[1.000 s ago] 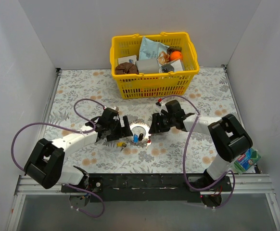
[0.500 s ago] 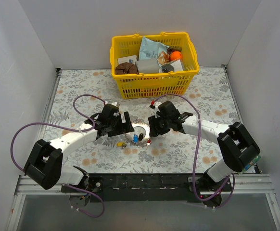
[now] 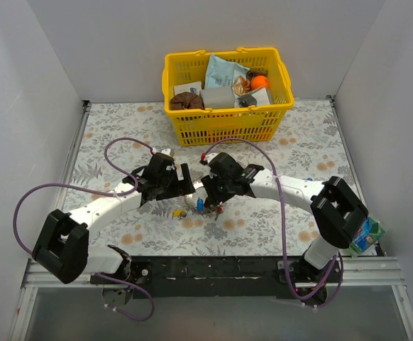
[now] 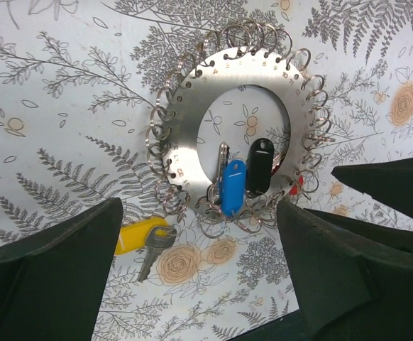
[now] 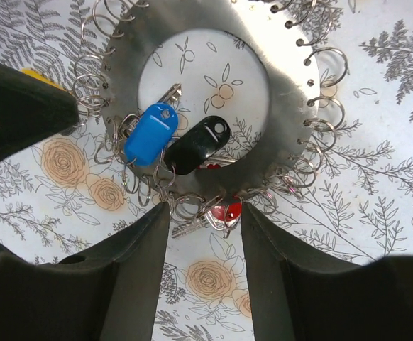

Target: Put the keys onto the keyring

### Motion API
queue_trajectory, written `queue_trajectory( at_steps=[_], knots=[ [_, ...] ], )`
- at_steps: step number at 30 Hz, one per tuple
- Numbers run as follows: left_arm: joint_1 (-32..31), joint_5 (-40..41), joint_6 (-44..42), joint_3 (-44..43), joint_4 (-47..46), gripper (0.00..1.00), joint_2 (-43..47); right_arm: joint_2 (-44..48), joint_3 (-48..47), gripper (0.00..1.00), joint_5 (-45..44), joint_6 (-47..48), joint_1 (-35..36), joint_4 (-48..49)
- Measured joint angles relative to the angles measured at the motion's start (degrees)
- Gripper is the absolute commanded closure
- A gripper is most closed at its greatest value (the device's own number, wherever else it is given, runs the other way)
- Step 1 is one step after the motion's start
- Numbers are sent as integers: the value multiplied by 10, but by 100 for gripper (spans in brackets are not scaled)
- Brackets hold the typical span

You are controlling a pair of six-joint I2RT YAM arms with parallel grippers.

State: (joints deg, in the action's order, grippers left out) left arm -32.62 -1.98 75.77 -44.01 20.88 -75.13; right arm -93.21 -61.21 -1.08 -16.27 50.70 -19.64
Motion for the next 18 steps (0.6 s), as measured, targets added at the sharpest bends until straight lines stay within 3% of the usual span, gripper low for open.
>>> queue_trajectory(
  at_steps=[18],
  knots=[
    [0,26,-10,0,15,9,26,-38,-18,52,-20,-2,18,-47]
  ],
)
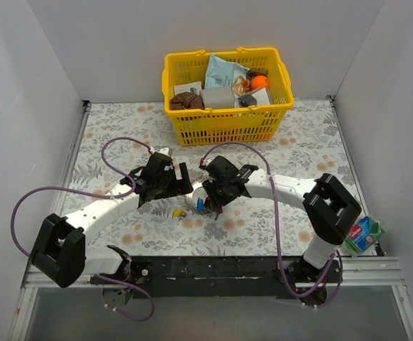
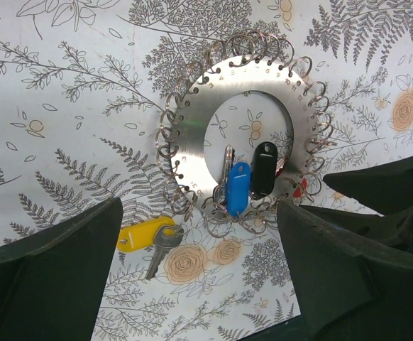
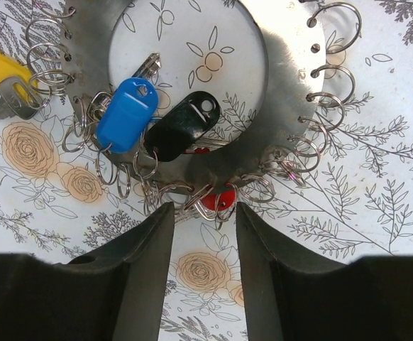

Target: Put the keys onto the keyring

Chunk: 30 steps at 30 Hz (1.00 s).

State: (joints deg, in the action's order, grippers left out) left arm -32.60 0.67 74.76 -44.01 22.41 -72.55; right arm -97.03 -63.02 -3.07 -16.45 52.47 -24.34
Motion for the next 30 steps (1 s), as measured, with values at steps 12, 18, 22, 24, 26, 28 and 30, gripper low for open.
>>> queue_trajectory(
  at_steps=[12,18,22,24,26,28,30],
  knots=[
    [0,-3,4,0,-6,9,-3,-11,-1,62,1,-2,5,0],
    [0,-5,7,0,-11,9,-3,-11,-2,63,1,-3,7,-1],
    [0,-5,7,3,-15,9,-3,-11,-7,61,0,-3,13,-4],
    [0,-5,7,5,-15,9,-3,-11,-11,61,-2,-3,17,-6],
    [0,-5,7,5,-16,9,-3,-10,-15,61,-3,-3,21,-10],
    [0,-5,7,5,-16,9,-3,-8,-18,61,-7,-2,24,-12],
    [0,-5,7,5,-17,9,-3,-5,-20,61,-10,-2,27,-13]
  ],
)
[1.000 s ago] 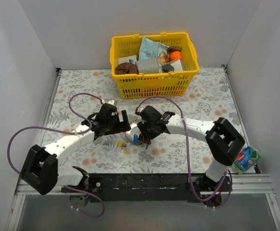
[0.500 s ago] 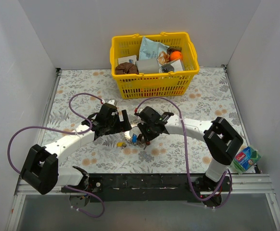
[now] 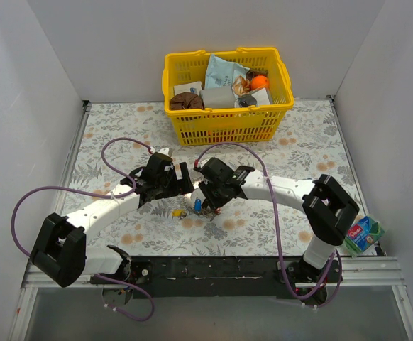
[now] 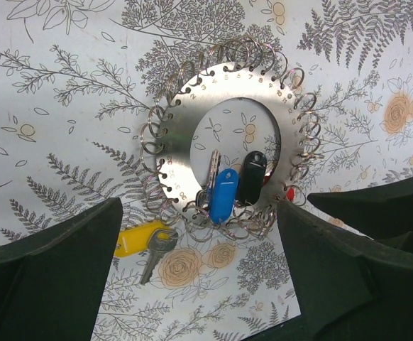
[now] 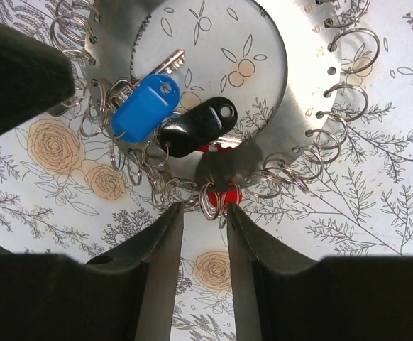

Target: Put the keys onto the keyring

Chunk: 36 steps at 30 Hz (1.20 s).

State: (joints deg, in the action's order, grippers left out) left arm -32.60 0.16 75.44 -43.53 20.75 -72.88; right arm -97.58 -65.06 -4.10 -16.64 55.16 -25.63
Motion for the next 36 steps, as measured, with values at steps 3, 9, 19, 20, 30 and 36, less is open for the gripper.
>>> queue_trajectory(
  at_steps=[3,9,19,20,30,36],
  knots=[
    [0,0,0,0,0,9,0,1,-4,61,-4,1,4,0],
    [0,0,0,1,-1,9,0,1,-8,62,-7,4,15,0],
    [0,-1,1,10,-2,9,0,-4,-8,67,-24,4,19,-2],
    [0,-1,0,10,-2,9,0,-5,-8,68,-24,5,19,-2],
    [0,-2,0,10,-2,8,-2,-33,-8,80,-33,5,19,-12],
    [0,-1,0,10,-2,8,-3,-34,-8,99,-30,7,19,-13]
  ],
)
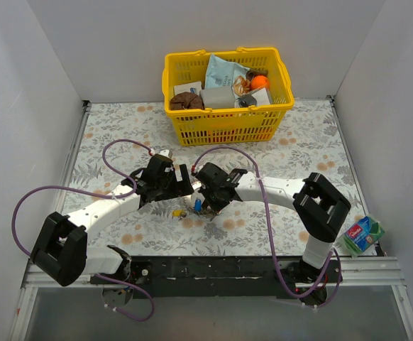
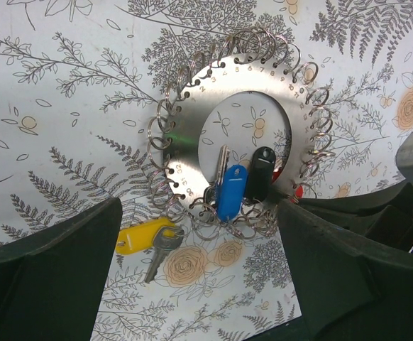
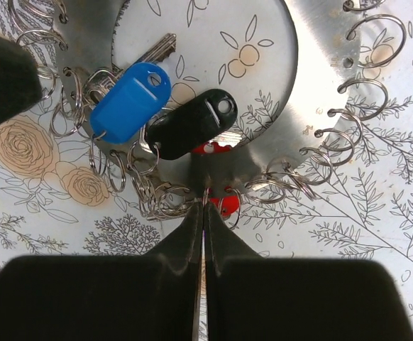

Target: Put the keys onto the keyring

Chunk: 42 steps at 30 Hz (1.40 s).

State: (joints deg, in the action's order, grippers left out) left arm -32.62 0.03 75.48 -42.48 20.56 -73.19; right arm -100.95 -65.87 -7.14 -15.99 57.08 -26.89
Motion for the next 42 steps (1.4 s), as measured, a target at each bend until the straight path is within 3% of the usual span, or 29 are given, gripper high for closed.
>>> queue_trajectory(
  at_steps=[11,12,13,15,16,19,25,30,33,34,35,36,37,40,42],
  knots=[
    [0,16,13,0,6,6,-2,17,47,98,115,-24,2,67],
    [0,19,14,0,8,5,-2,18,50,95,129,-30,3,74],
    [0,22,16,0,9,5,-2,18,50,82,143,-34,5,80],
    [0,28,20,0,14,5,-2,18,50,73,163,-43,9,92],
    [0,30,22,1,17,5,-2,19,50,63,170,-48,10,97],
    [0,31,29,3,16,6,1,25,50,53,178,-56,10,98],
    [-1,32,36,14,16,11,14,53,46,52,162,-46,9,89],
    [-1,31,45,37,22,27,16,73,21,58,157,-27,-18,104],
    [-1,25,53,54,20,39,25,72,18,77,156,-15,-51,110],
    [-1,22,57,59,19,45,28,71,18,91,157,-12,-63,111],
    [-1,18,62,66,14,49,32,67,17,99,157,-9,-71,110],
    [-1,10,67,73,12,53,35,60,11,99,156,-3,-81,107],
    [-1,3,73,80,9,70,37,49,3,99,155,1,-88,104],
    [-1,-19,89,99,-4,99,39,5,-32,99,153,13,-92,91],
    [-1,-33,101,113,-14,100,40,-23,-50,99,155,21,-89,88]
  ],
)
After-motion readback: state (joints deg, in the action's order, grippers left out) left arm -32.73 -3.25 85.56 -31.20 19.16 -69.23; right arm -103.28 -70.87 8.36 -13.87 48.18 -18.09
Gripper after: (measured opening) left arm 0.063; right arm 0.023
